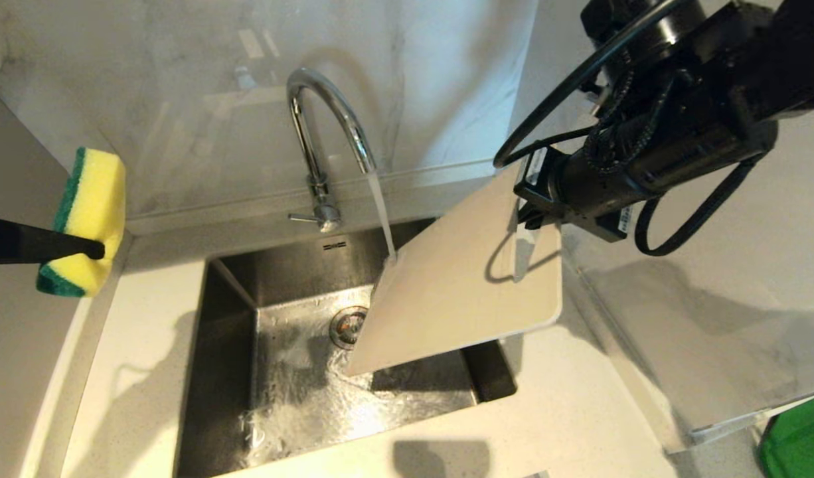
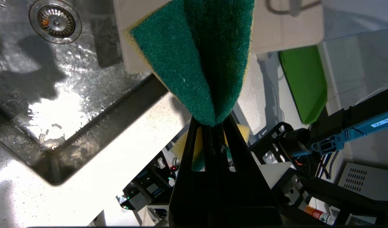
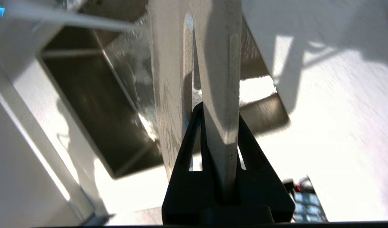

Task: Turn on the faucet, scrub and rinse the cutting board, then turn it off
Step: Scrub the cutting board underwater, then put down the cutting board

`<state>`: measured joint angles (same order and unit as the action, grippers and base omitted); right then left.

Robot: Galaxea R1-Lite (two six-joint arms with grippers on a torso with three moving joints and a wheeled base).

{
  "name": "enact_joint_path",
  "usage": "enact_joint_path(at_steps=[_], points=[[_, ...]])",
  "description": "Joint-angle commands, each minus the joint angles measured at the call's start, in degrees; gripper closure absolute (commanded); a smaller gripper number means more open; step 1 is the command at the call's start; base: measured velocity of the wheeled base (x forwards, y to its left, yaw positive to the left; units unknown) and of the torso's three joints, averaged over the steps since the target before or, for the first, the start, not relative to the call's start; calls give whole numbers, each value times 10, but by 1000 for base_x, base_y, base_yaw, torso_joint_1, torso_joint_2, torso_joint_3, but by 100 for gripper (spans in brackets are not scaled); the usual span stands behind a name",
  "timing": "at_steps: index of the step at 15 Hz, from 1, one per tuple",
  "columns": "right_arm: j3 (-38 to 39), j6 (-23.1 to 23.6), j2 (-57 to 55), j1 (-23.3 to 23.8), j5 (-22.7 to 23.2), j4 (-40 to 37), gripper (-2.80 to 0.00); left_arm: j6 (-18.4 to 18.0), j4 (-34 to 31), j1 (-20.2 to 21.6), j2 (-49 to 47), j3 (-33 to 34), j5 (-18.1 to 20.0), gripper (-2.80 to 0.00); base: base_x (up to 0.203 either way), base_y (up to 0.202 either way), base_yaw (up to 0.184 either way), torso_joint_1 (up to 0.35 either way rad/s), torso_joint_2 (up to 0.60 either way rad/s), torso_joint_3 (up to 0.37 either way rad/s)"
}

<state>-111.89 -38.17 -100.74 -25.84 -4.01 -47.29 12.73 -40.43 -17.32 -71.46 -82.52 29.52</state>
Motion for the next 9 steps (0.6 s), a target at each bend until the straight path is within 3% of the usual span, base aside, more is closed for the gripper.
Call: enact_joint_path(at_steps=[1,9], points=[[1,0,56,0,-1,-35,0,1,-2,0,1,-1,2,0,0,0,0,0,0,0],[4,16,152,0,-4,-106,0,0,-2,-23,14,11,2,0,0,0,0,0,0,0]])
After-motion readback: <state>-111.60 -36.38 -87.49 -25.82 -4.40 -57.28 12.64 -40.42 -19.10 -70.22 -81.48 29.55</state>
